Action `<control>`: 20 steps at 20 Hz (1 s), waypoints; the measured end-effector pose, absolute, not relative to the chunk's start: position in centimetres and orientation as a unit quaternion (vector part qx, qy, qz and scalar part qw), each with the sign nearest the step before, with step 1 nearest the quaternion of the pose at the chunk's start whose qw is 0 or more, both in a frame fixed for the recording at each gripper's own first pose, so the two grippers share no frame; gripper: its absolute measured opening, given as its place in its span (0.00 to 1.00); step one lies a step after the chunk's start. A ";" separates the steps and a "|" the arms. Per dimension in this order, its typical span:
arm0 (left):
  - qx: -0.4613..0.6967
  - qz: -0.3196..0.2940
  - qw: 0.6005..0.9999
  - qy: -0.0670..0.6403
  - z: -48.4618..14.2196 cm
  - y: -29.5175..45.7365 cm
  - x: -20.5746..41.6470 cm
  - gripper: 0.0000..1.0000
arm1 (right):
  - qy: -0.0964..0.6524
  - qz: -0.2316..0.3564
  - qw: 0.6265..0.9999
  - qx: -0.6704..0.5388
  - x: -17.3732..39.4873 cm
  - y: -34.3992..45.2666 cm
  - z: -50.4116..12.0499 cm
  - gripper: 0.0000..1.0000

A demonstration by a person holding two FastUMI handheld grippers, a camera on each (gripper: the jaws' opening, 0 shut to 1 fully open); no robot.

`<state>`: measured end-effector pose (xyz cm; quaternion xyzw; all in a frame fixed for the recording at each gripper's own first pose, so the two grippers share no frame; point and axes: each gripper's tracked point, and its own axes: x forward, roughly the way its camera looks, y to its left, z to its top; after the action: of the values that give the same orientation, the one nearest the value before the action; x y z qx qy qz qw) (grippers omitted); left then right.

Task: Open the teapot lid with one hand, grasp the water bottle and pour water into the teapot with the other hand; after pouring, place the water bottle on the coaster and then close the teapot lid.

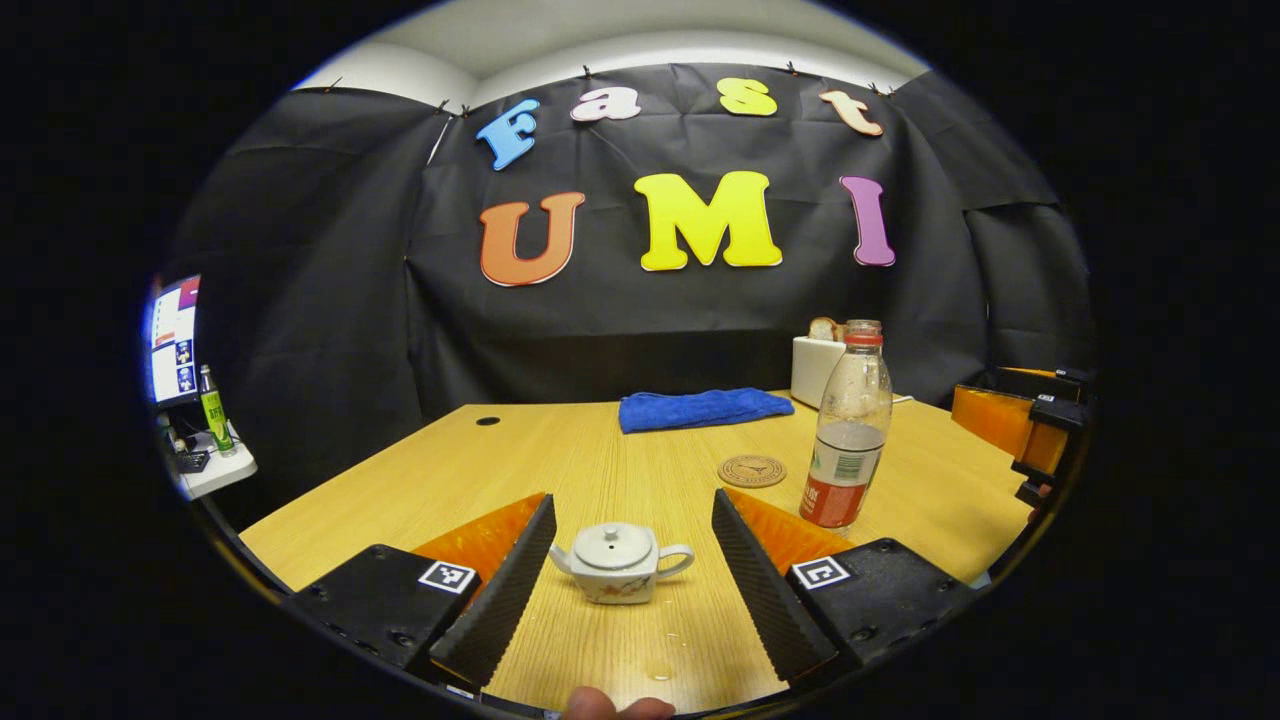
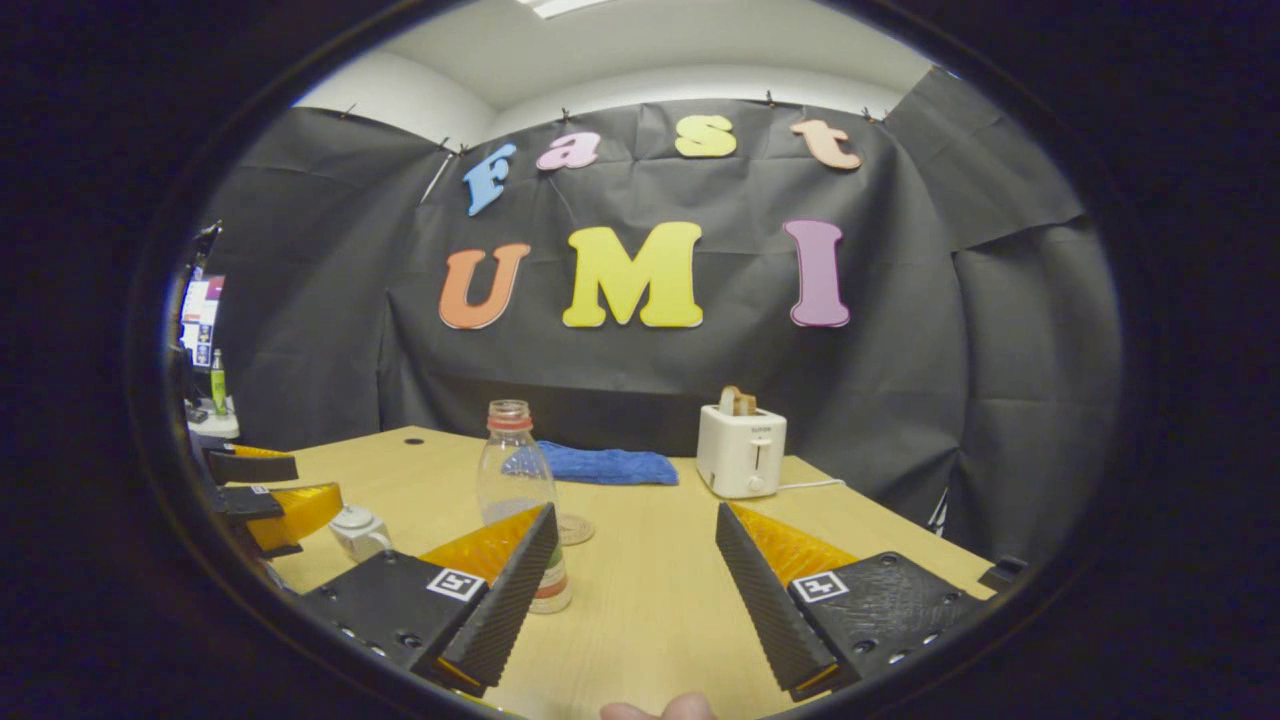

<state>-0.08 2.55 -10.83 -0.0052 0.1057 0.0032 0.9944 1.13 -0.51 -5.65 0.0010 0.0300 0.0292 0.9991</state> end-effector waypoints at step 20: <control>0.006 -0.007 0.983 0.184 -15.1 4.2 3.7 0.19 | 0.030 0.043 0.999 -0.011 2.2 -0.4 -6.3 0.96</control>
<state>3.71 4.16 -15.10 0.0059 0.1837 -0.0074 0.9829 2.17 -0.36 -6.26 -0.0108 0.0302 0.0428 0.9986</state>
